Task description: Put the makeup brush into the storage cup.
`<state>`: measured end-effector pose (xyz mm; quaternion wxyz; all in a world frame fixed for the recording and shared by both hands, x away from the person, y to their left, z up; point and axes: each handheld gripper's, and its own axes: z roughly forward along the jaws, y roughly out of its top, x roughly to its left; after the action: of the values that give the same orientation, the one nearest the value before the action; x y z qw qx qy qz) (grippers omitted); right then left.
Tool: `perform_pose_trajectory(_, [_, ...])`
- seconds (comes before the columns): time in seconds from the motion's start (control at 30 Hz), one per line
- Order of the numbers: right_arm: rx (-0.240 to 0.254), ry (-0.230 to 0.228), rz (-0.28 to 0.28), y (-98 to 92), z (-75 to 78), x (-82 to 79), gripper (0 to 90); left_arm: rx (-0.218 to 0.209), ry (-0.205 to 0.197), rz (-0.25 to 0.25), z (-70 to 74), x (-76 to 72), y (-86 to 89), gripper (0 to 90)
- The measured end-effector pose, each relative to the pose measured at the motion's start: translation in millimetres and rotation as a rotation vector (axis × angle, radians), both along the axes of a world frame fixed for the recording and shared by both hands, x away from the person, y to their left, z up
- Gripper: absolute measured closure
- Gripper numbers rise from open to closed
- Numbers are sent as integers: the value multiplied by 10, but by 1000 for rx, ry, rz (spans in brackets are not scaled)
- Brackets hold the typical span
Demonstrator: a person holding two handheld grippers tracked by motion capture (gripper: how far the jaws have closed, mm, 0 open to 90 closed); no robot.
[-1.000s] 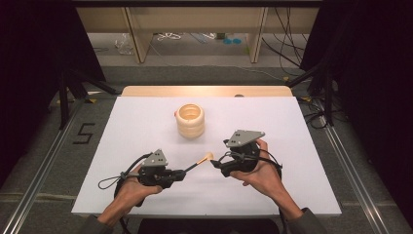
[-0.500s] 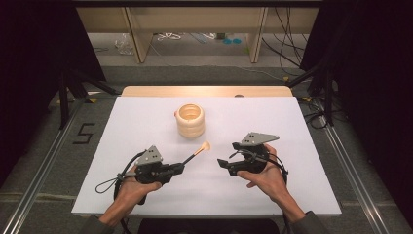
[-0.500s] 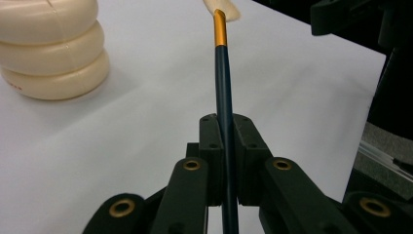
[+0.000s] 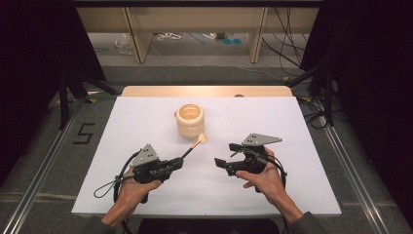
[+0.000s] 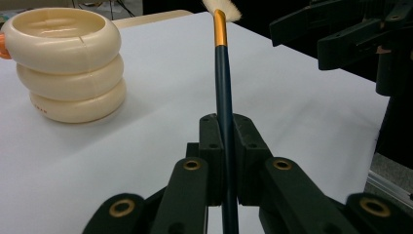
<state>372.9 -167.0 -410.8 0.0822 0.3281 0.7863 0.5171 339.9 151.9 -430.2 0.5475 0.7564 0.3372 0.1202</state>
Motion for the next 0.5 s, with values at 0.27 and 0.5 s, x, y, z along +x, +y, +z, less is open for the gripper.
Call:
perform_pose_trajectory(0.27, [63, 4, 14, 38, 5, -14, 219, -39, -37, 17, 15, -26, -9, 839])
perform_pose_trajectory(0.5, [133, 12, 18, 60, 11, -9, 225, -54, -56, 28, 15, -47, -30, 839])
